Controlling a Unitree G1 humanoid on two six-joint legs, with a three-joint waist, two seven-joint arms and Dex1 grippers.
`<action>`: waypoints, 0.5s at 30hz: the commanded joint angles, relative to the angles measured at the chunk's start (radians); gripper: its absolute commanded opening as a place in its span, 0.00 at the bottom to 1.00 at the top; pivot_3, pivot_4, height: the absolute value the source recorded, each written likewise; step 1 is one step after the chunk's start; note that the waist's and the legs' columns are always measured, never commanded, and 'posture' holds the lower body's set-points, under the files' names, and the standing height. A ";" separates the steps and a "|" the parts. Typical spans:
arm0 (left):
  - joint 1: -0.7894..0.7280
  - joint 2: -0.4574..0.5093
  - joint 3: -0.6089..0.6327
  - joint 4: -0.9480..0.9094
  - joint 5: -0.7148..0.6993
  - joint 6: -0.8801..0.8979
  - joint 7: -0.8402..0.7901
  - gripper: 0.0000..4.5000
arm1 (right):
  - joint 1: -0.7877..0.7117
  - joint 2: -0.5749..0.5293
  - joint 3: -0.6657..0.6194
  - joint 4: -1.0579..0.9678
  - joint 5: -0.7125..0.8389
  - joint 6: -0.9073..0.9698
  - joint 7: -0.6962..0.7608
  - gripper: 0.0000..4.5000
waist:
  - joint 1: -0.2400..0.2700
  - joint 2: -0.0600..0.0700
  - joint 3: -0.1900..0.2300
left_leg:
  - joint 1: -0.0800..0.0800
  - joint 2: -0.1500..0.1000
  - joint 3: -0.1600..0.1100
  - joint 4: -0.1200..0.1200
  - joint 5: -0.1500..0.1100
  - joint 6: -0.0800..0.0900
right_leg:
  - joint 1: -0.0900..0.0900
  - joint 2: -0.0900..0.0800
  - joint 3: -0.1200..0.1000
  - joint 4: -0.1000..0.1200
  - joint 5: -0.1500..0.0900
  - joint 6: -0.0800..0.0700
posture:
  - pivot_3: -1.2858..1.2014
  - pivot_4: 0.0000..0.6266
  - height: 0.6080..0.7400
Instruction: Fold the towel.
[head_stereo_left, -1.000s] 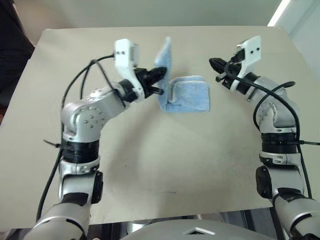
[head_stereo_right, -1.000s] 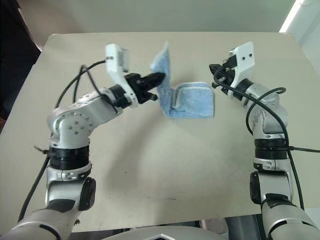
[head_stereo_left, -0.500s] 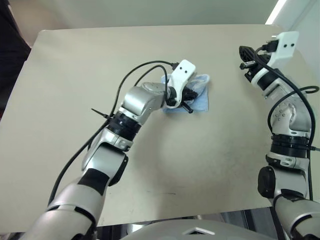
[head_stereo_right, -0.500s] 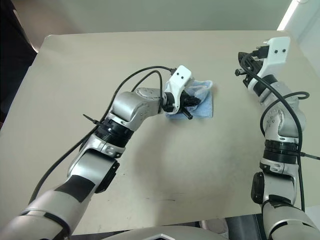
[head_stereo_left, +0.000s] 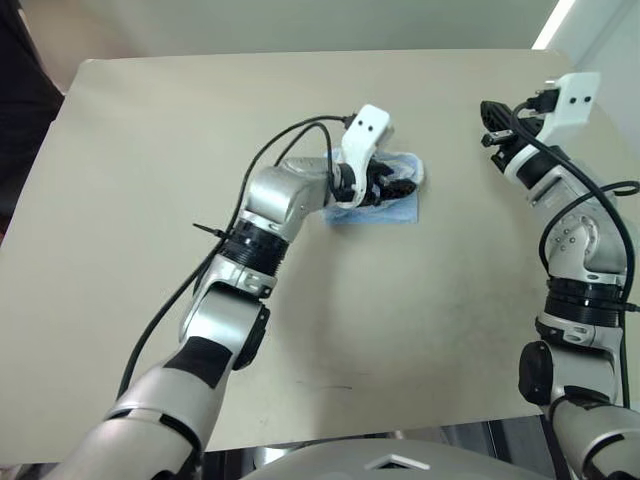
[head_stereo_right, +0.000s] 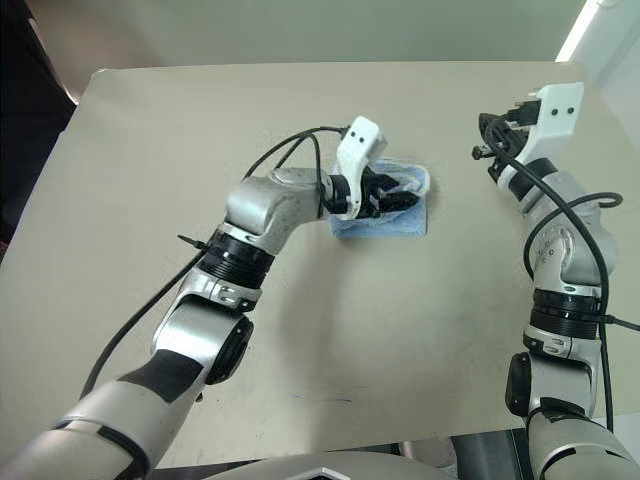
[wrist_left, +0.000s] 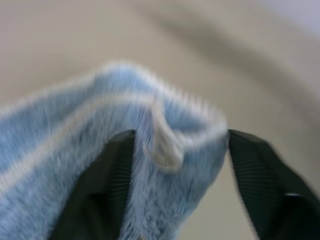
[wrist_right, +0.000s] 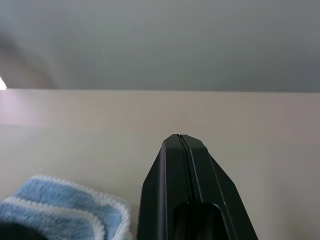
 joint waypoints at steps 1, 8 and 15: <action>0.023 0.017 0.074 -0.124 -0.048 0.035 -0.006 0.99 | 0.005 -0.016 0.022 -0.059 0.037 0.027 0.046 0.00 | -0.001 0.000 0.000 | 0.000 0.000 0.000 0.000 0.000 0.000 | 0.000 0.000 0.000 0.000 0.000 0.000 | 0.52 0.24 1.00; 0.068 0.105 0.174 -0.210 -0.065 -0.007 -0.022 0.99 | 0.012 -0.017 0.080 -0.105 0.061 0.067 0.100 0.00 | -0.004 0.000 0.000 | 0.000 0.000 0.000 0.003 0.000 0.000 | 0.000 0.000 0.000 0.001 0.000 0.000 | 0.52 0.24 1.00; 0.037 0.121 0.109 -0.013 0.043 -0.158 -0.078 0.64 | -0.004 0.019 0.220 -0.089 0.031 0.053 0.159 0.00 | -0.003 0.000 0.000 | 0.000 0.000 -0.001 0.007 -0.001 0.002 | 0.001 0.000 0.000 0.002 0.000 0.001 | 0.52 0.24 1.00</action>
